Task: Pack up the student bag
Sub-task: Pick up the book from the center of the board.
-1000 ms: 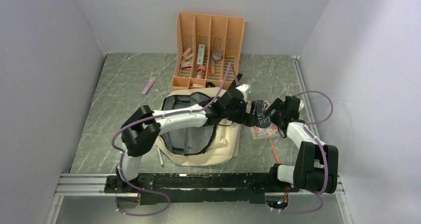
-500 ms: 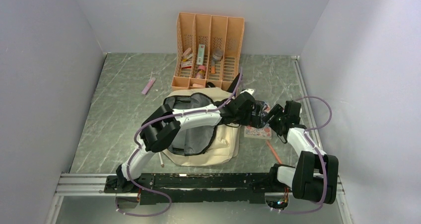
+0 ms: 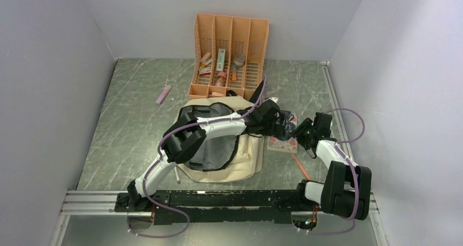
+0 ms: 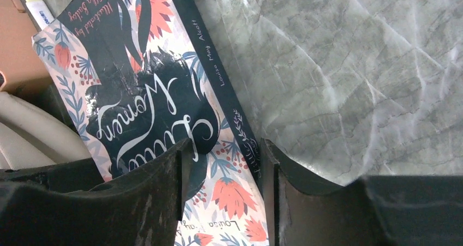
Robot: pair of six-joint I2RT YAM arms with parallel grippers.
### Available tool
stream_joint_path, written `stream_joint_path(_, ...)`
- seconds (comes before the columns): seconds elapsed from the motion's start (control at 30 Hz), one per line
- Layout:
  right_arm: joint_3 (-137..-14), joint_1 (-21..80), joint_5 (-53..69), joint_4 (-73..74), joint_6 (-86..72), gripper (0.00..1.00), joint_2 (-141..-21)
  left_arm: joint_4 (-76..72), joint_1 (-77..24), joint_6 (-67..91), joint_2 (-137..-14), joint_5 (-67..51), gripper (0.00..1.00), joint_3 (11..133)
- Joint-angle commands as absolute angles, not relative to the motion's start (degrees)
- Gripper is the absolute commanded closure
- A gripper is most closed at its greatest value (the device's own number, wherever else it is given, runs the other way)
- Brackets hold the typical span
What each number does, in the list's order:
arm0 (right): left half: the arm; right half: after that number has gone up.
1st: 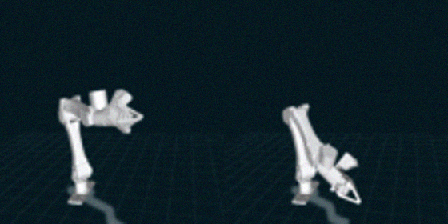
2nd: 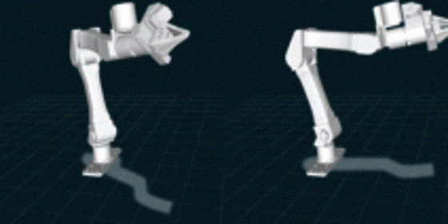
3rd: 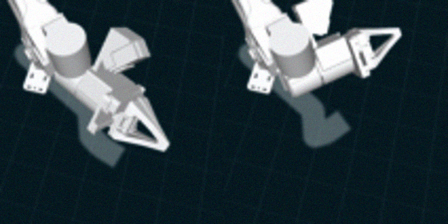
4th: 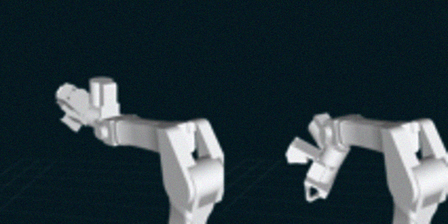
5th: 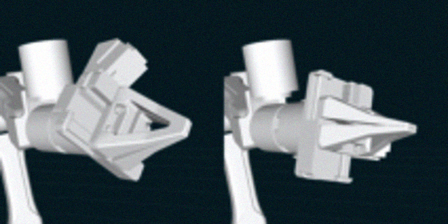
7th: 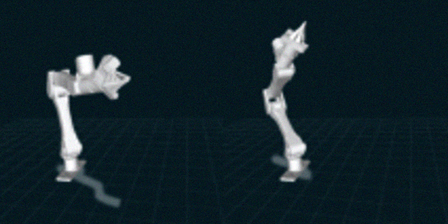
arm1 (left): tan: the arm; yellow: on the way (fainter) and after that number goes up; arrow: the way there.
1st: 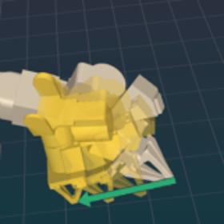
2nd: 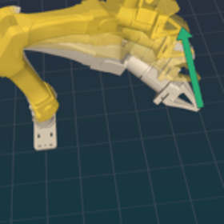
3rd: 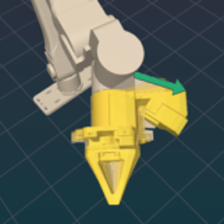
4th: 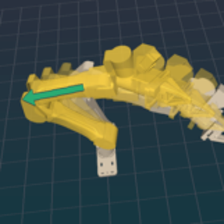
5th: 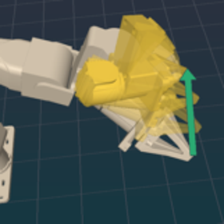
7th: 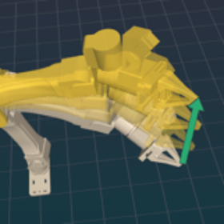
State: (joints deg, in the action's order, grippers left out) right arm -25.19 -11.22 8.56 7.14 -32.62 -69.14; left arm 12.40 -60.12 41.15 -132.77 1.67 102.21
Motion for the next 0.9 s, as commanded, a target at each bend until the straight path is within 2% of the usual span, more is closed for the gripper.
stream_joint_path(0.0, -24.3, -12.0, 11.2, 5.5, -32.6, 0.52, -70.8, 11.2, -59.5, 39.4, -135.9, -1.7, 0.08, 104.6)
stream_joint_path(0.1, -23.9, -12.4, 12.4, 4.7, -32.6, 0.58, -71.7, 10.8, -59.4, 39.8, -136.8, -3.6, 0.11, 104.1)
stream_joint_path(0.23, -23.7, -13.1, 14.2, 4.2, -32.4, 0.61, -71.6, 8.0, -59.4, 40.0, -137.3, -7.2, 0.29, 101.8)
stream_joint_path(0.37, -24.3, -13.2, 13.6, 5.3, -31.6, 0.57, -69.2, 8.4, -59.1, 39.9, -137.0, -6.6, 0.43, 100.2)
stream_joint_path(0.47, -25.3, -13.3, 11.9, 6.7, -30.8, 0.52, -67.4, 8.0, -58.1, 40.3, -136.4, -5.7, 0.58, 97.6)
stream_joint_path(0.6, -26.2, -13.3, 9.9, 8.1, -30.3, 0.35, -66.5, 7.1, -56.6, 40.2, -136.9, -5.9, 0.91, 95.6)
stream_joint_path(0.67, -26.3, -13.5, 9.9, 8.2, -30.4, 0.3, -66.9, 8.1, -56.1, 39.1, -137.9, -5.7, 0.95, 96.2)
stream_joint_path(0.87, -26.1, -14.3, 12.1, 7.1, -30.3, 0.2, -69.5, 11.3, -55.8, 36.1, -140.8, -3.6, 0.95, 98.4)
